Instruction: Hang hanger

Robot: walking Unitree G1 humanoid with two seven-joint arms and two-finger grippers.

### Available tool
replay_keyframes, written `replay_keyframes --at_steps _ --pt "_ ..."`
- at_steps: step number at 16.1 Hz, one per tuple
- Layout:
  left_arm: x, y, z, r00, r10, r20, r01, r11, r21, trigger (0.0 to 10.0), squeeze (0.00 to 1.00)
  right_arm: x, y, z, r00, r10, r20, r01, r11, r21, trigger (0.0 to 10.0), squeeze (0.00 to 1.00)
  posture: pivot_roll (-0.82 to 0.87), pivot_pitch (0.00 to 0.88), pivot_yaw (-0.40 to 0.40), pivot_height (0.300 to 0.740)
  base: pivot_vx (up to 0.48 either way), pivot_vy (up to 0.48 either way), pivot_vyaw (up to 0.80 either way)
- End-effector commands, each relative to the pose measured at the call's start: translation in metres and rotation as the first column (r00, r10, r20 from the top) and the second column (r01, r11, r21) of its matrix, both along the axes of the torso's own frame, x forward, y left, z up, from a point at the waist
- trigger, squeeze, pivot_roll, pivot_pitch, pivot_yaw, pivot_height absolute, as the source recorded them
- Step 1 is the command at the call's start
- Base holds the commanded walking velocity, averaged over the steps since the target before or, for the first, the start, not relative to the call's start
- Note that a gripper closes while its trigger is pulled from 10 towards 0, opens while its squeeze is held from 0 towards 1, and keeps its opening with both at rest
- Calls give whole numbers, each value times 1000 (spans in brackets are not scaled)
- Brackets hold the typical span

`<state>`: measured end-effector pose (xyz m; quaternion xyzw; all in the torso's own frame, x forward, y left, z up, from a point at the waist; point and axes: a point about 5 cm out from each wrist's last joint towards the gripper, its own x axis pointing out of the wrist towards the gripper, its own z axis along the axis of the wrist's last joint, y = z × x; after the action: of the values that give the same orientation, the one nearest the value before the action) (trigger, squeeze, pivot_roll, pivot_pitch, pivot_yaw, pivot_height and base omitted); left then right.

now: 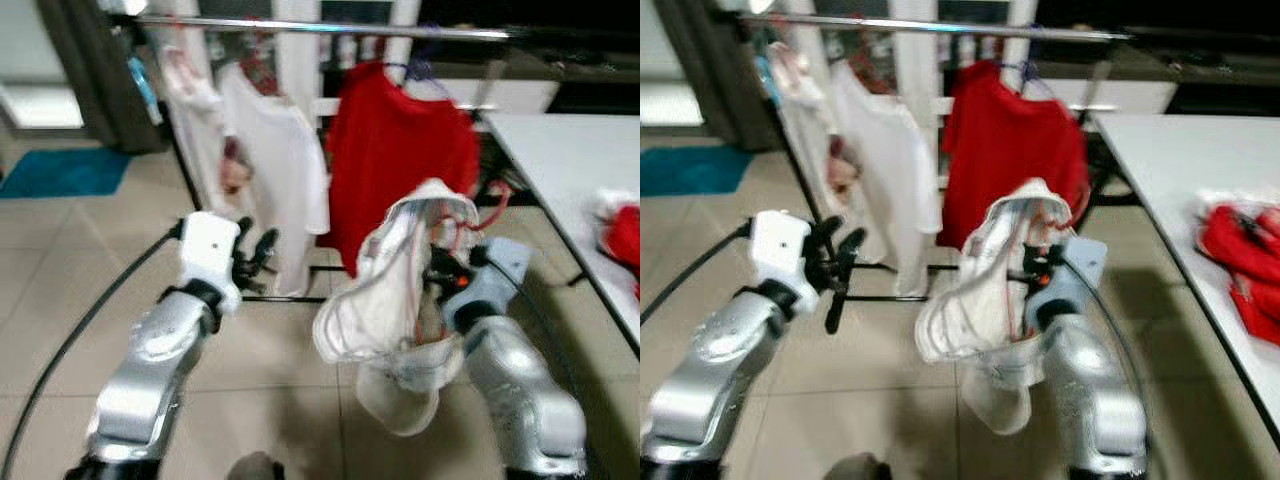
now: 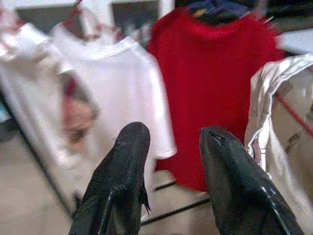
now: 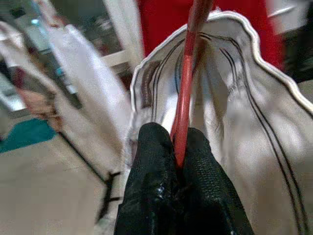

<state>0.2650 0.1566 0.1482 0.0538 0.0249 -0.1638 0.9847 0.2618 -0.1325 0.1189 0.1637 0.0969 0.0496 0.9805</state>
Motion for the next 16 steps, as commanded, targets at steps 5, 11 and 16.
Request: replay_keyframes --at_steps 5,11,16 --pt "-2 -7 2 999 -34 4 34 999 -11 10000 0 -3 -8 12 997 -19 70 20 1000 -7 10000 0 58 76 -7 740 364 0 0" --pt "-3 -6 0 999 -48 -4 48 999 4 10000 0 -1 -9 13 997 -25 77 25 1000 3 10000 0 66 72 -4 740 363 0 0" --pt "-5 -7 -1 998 -59 -6 60 998 12 10000 0 0 -9 13 997 -23 77 23 1000 -1 10000 0 66 60 -5 740 363 0 0"
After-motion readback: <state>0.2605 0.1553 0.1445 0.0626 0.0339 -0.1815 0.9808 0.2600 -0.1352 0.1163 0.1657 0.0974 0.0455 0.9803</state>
